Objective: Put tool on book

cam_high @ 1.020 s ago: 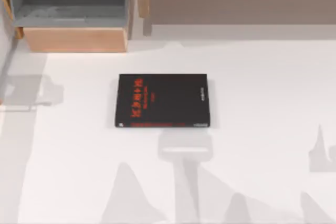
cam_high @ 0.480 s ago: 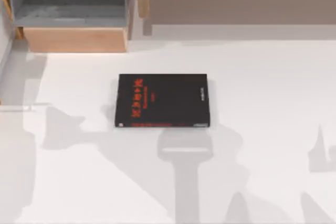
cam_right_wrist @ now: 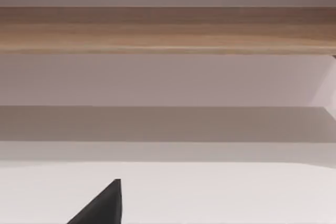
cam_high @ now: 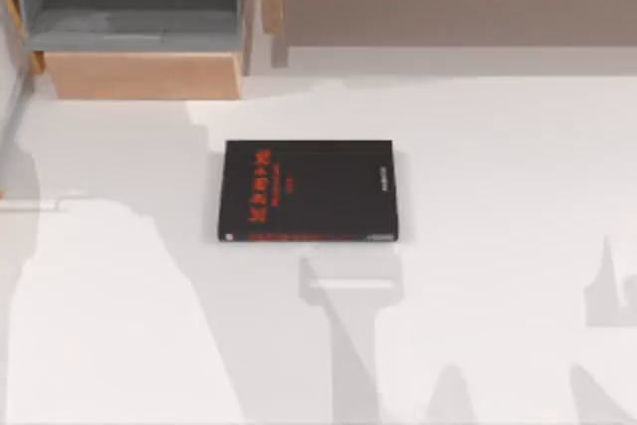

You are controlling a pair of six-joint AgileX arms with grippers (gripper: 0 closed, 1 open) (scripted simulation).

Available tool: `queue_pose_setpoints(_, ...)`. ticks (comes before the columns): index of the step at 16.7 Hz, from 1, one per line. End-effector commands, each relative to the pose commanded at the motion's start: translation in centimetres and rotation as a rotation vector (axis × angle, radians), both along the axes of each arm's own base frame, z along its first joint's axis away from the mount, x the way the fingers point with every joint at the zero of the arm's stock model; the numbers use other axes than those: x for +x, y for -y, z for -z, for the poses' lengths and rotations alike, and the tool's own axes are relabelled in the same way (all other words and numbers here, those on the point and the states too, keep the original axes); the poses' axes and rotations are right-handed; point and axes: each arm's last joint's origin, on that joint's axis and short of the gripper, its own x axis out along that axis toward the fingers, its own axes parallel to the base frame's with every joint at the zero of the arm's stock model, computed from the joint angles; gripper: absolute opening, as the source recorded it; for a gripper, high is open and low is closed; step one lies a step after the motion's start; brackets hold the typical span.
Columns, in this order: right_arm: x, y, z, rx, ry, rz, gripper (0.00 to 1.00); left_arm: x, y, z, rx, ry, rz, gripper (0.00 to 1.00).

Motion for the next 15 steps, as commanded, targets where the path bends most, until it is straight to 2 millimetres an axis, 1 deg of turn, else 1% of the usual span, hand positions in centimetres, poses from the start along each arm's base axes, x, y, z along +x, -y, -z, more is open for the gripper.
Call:
queue_pose_setpoints(1,0.0,0.0,0.0,0.0,0.0,0.0,1.0,0.7,-1.0,1.2,-0.009,-0.037,-0.006,1.0)
queue_pose_setpoints(3,0.0,0.0,0.0,0.0,0.0,0.0,1.0,1.8,-2.2,3.2,-0.028,-0.095,-0.004,1.0)
queue_pose_setpoints(6,0.0,0.0,0.0,0.0,0.0,0.0,1.0,3.0,-2.8,5.3,-0.044,-0.131,0.02,1.0)
queue_pose_setpoints(9,0.0,0.0,0.0,0.0,0.0,0.0,1.0,3.8,-2.6,6.1,-0.046,-0.128,0.047,1.0)
queue_pose_setpoints(15,0.0,0.0,0.0,0.0,0.0,0.0,1.0,3.8,-2.7,6.1,-0.045,-0.128,0.045,1.0)
